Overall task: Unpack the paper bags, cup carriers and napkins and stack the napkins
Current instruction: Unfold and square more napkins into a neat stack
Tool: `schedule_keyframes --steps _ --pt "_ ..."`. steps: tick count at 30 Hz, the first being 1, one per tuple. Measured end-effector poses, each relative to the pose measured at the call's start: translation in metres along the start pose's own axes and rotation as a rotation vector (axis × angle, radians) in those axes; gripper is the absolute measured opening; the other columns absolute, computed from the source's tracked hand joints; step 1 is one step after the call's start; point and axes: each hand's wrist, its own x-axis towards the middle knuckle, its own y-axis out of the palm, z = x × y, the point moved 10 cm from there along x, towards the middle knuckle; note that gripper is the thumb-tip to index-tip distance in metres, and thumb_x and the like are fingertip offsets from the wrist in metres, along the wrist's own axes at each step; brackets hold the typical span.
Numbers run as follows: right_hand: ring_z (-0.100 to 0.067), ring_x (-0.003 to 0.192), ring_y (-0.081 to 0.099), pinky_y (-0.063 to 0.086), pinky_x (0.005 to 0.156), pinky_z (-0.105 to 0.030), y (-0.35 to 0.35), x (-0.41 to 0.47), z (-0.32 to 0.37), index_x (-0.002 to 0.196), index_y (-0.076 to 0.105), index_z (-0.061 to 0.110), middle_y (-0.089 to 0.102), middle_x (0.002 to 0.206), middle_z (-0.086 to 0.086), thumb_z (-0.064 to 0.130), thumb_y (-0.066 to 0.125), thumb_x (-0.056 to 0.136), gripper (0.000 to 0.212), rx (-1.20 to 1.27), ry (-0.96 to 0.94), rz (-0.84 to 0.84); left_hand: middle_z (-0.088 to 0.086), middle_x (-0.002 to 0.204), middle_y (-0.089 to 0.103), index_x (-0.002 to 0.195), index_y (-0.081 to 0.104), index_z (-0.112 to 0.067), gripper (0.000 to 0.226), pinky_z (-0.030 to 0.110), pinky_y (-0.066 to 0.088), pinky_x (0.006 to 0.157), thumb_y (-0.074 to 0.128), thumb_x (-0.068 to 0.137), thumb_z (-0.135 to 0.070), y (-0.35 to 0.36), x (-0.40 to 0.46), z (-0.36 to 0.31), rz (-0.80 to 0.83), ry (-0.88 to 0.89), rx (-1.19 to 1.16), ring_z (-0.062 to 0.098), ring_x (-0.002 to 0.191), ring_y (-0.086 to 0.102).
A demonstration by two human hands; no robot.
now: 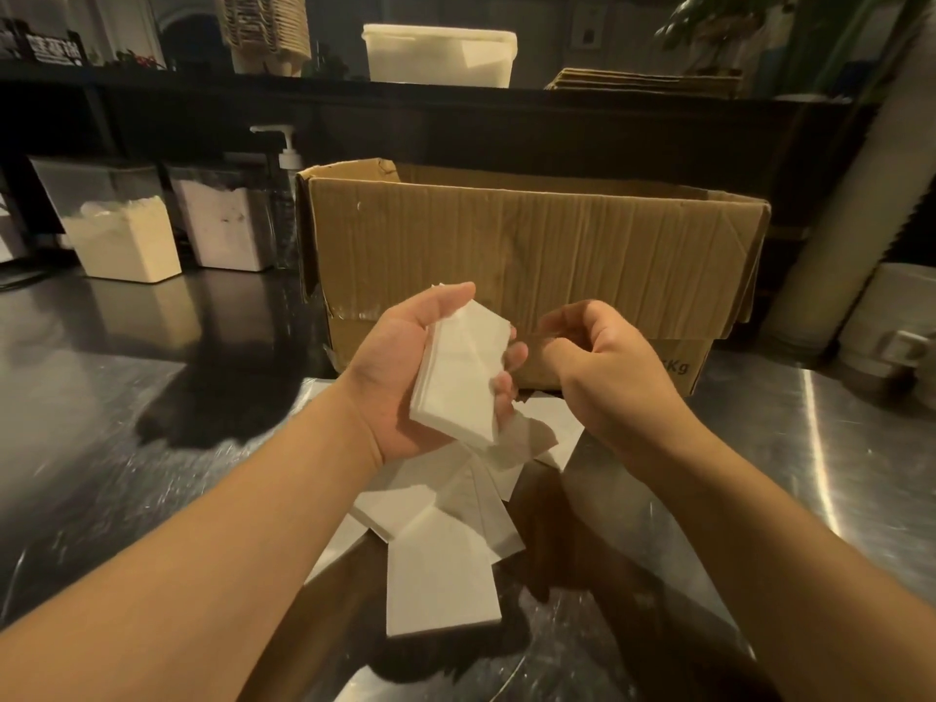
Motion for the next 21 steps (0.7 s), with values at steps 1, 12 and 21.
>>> schedule_keyframes --steps 1,12,21 --pt "-0.009 0.086 0.064 0.059 0.074 -0.028 0.002 0.0 -0.002 0.11 0.061 0.025 0.066 0.098 0.009 0.018 0.056 0.099 0.015 -0.075 0.016 0.024 0.013 0.101 0.066 0.13 0.057 -0.014 0.055 0.033 0.048 0.074 0.063 0.087 -0.048 -0.001 0.0 -0.002 0.005 0.008 -0.029 0.022 0.077 0.059" --pt "-0.012 0.091 0.066 0.06 0.082 -0.029 0.067 -0.032 -0.011 0.1 0.069 0.035 0.066 0.099 0.012 0.036 0.08 0.084 0.019 -0.473 0.086 0.598 0.009 0.102 0.066 0.127 0.058 -0.016 0.052 0.03 0.051 0.071 0.059 0.089 -0.052 -0.004 -0.002 -0.017 0.046 0.094 -0.118 0.019 0.077 0.059" --pt "-0.007 0.108 0.054 0.052 0.101 -0.034 0.085 -0.048 -0.003 0.103 0.064 0.044 0.053 0.112 0.023 0.057 0.081 0.077 0.034 -0.525 -0.058 0.771 0.009 0.103 0.066 0.129 0.056 -0.016 0.054 0.029 0.052 0.07 0.059 0.089 -0.052 -0.002 -0.003 -0.022 0.066 0.109 -0.155 0.019 0.078 0.059"
